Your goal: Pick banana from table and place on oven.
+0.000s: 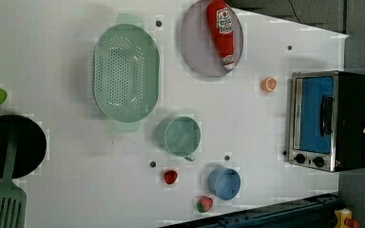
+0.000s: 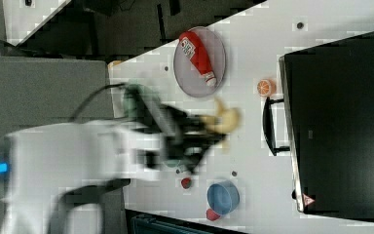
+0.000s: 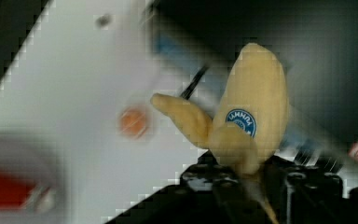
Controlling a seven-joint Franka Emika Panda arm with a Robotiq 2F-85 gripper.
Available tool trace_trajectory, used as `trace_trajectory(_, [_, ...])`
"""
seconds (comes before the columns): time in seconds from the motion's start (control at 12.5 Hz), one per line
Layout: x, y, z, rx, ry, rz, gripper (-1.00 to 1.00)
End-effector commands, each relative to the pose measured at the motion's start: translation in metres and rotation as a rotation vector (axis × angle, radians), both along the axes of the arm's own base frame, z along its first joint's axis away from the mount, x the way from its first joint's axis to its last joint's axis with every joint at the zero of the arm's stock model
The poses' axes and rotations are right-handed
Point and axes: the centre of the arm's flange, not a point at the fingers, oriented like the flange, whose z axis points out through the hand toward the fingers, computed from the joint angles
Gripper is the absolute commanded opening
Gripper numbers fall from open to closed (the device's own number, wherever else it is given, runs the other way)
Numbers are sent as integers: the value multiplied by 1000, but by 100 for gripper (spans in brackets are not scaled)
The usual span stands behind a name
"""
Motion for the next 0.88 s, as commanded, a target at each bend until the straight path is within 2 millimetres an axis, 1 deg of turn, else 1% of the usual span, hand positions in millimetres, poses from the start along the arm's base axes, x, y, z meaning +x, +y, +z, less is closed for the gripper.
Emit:
trace_trajectory(0.08, [6, -45, -23, -48, 22, 200, -53])
trace_trajectory(0.16, [7, -60, -34, -60, 40, 215, -53])
trace_trajectory(0.32, [8, -79, -56, -68, 88, 242, -53])
trace_trajectory(0.4, [9, -86, -65, -76, 101, 247, -44])
trace_trajectory(0.48, [11, -89, -70, -84, 106, 269, -24])
trace_trajectory(0.64, [15, -93, -76, -105, 98, 291, 21])
trace_trajectory(0.88, [15, -93, -76, -104, 99, 292, 88])
